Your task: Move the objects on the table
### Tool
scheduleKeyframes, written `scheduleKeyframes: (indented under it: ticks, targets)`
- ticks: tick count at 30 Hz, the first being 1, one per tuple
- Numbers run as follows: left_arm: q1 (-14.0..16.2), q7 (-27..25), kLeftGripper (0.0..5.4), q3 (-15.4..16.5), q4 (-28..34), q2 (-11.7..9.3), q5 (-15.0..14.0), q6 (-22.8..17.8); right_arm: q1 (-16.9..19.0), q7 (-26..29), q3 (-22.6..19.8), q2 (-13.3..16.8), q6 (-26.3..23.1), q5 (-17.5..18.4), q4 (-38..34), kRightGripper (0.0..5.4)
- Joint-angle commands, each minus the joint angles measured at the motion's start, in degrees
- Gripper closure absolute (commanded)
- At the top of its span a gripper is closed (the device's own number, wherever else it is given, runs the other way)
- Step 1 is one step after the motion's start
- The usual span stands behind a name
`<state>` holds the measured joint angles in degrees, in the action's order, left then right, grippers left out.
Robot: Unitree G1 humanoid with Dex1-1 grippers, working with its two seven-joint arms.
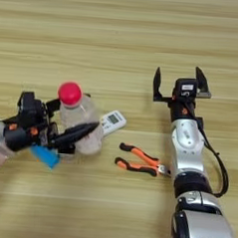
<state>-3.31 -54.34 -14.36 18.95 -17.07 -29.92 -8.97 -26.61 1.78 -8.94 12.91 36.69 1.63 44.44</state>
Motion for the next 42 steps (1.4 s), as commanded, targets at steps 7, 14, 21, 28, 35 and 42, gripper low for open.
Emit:
scheduleKeyframes:
  ticks: [7,14,21,28,35,42]
  targets:
    - [1.4,-7.41,2.15,-4.8,0.51,-3.67,-0.35,-1.8,-0.38,0.0,0.2,-0.29,-1.24,-0.05,-1.57,0.0]
    - [1.54,-7.91,2.15,-5.66,-2.42,-4.1,2.53,0.08,-0.37,-0.08,0.28,-0.35,-1.33,-0.09,-1.77,0.0]
    - [1.5,-8.5,2.15,-6.0,-5.09,-4.06,4.35,1.64,-0.26,-0.18,0.42,-0.42,-1.42,-0.19,-2.08,0.0]
    - [1.63,-9.32,2.15,-6.86,-7.86,-4.46,6.79,3.9,-0.29,-0.28,0.49,-0.49,-1.52,-0.27,-2.09,0.0]
    - [2.29,-9.65,2.15,-7.24,-8.7,-4.51,7.91,5.3,-0.23,-0.24,0.49,-0.45,-1.61,-0.26,-2.17,0.0]
    - [2.75,-10.13,2.15,-7.48,-9.74,-5.09,8.29,6.36,-0.36,-0.31,0.51,-0.51,-1.57,-0.34,-1.94,0.0]
